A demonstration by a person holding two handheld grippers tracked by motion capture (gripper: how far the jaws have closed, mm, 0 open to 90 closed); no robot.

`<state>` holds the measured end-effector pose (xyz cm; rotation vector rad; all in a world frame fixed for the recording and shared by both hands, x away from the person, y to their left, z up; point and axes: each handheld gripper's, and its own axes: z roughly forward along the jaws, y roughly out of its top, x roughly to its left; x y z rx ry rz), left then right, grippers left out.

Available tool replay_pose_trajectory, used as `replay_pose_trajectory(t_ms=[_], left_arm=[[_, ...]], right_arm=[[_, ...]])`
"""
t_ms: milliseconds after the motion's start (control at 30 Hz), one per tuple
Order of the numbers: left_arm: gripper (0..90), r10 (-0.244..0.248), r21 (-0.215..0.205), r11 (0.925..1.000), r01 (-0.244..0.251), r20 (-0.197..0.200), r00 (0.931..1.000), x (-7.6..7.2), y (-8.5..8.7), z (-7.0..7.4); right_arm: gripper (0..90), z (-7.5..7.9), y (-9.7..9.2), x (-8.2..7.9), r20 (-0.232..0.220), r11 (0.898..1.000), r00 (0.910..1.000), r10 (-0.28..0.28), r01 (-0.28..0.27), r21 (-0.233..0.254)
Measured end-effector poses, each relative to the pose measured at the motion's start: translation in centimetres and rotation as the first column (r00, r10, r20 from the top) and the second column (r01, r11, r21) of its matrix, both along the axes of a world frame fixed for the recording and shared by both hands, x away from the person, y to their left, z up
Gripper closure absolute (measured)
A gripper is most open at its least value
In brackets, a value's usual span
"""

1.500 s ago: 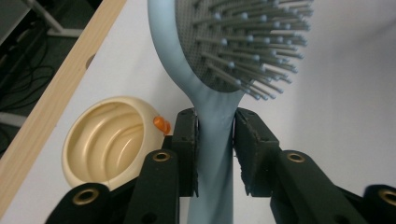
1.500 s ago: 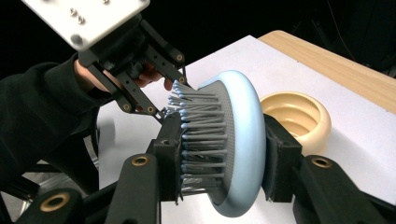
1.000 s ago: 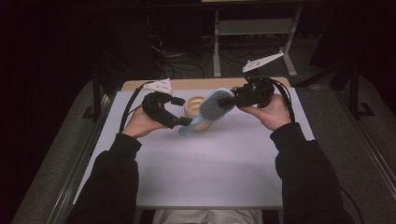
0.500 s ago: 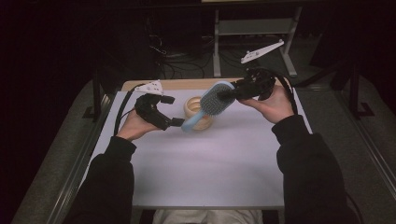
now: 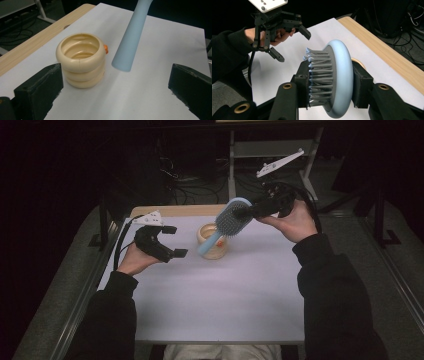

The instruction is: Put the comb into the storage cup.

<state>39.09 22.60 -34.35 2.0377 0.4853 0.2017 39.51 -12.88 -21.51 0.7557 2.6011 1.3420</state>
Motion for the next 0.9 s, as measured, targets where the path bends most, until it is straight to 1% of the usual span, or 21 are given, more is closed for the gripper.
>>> replay_pose_trajectory(t_ms=[100, 200, 333, 500, 633, 667, 733, 867, 900], left_arm=[[0.0, 0.011, -0.008, 0.9999, -0.011, 0.003, 0.9999, -0.1, 0.7, -0.2], [0.0, 0.024, -0.028, 0.9993, -0.024, -0.003, 0.9997, -0.2, 1.5, -0.3], [0.0, 0.052, -0.045, 0.9976, -0.052, 0.003, 0.9986, -0.3, 2.5, -0.7], [0.0, 0.078, -0.064, 0.9948, -0.079, -0.011, 0.9969, -0.2, 3.6, -1.6], [0.0, 0.095, -0.059, 0.9936, -0.096, -0.023, 0.9953, -0.4, 4.3, -2.4], [0.0, 0.1, -0.064, 0.9928, -0.101, -0.024, 0.9947, -0.4, 4.5, -2.5], [0.0, 0.109, -0.077, 0.9908, -0.111, -0.028, 0.9936, -0.4, 5.1, -2.7], [0.0, 0.129, -0.078, 0.9882, -0.132, -0.031, 0.9911, -0.7, 6.1, -3.0], [0.0, 0.128, -0.077, 0.9885, -0.13, -0.034, 0.9912, -0.7, 6.3, -3.1]], right_arm=[[56.3, 0.3, 0.1, 0.0, 0.006, 1.0, 1.0, -0.003, 0.003, -0.004], [56.3, 0.6, 0.1, 0.2, 0.014, 1.0, 0.9999, -0.008, 0.008, -0.005], [56.3, 0.8, 0.0, 0.4, 0.01, 1.0, 0.9998, -0.014, 0.014, -0.006], [56.2, 1.0, 0.0, 0.8, 0.015, 0.999, 0.9995, -0.029, 0.029, -0.018], [56.2, 1.3, -0.1, 1.1, 0.02, 0.999, 0.9988, -0.043, 0.044, -0.019], [56.2, 1.4, -0.1, 1.2, 0.024, 0.999, 0.9987, -0.045, 0.045, -0.02], [56.2, 1.7, -0.1, 1.4, 0.027, 0.999, 0.9984, -0.05, 0.051, -0.019], [56.2, 2.1, 0.0, 1.6, 0.032, 0.998, 0.9979, -0.056, 0.056, -0.021], [56.2, 2.3, -0.1, 1.7, 0.034, 0.998, 0.9977, -0.058, 0.059, -0.023]])
